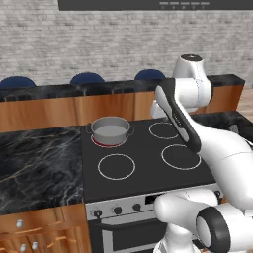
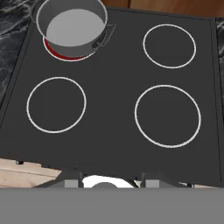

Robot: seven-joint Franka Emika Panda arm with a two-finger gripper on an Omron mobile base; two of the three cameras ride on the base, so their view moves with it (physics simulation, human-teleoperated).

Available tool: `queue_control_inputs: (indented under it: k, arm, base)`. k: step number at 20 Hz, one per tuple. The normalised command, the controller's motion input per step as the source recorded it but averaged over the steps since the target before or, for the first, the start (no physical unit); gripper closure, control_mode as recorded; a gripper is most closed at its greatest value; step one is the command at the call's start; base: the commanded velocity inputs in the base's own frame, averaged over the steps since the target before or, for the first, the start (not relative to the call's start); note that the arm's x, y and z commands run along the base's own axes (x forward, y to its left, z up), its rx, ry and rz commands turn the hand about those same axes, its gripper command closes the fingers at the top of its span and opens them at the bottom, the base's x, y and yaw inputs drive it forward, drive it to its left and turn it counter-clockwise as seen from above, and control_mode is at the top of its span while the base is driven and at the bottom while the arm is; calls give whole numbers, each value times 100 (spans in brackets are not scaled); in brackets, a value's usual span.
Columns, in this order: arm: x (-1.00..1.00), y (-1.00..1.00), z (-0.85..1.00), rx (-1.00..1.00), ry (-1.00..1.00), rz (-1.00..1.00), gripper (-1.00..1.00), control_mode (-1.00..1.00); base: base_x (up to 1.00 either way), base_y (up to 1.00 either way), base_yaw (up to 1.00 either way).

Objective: Put the avocado and garlic in the pot. Retrieve the spatula and lightly stir the vegetables in the pot.

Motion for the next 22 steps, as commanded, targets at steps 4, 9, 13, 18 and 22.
queue_control_inputs:
  k: [4,9,13,18,22]
  arm:
    - [-6,-10,-18,0,-2,0,-100,-100]
    - [-28,-71,-10,1,-3,-8,-100,-100]
    - [-25,-83,0,2,0,-13,-100,-100]
    - [-5,-88,0,0,0,-13,-100,-100]
    - [0,-95,0,0,0,-12,-100,-100]
  base:
    - [0,0,0]
    - [0,0,0]
    - [0,0,0]
    - [0,0,0]
    - [0,0,0]
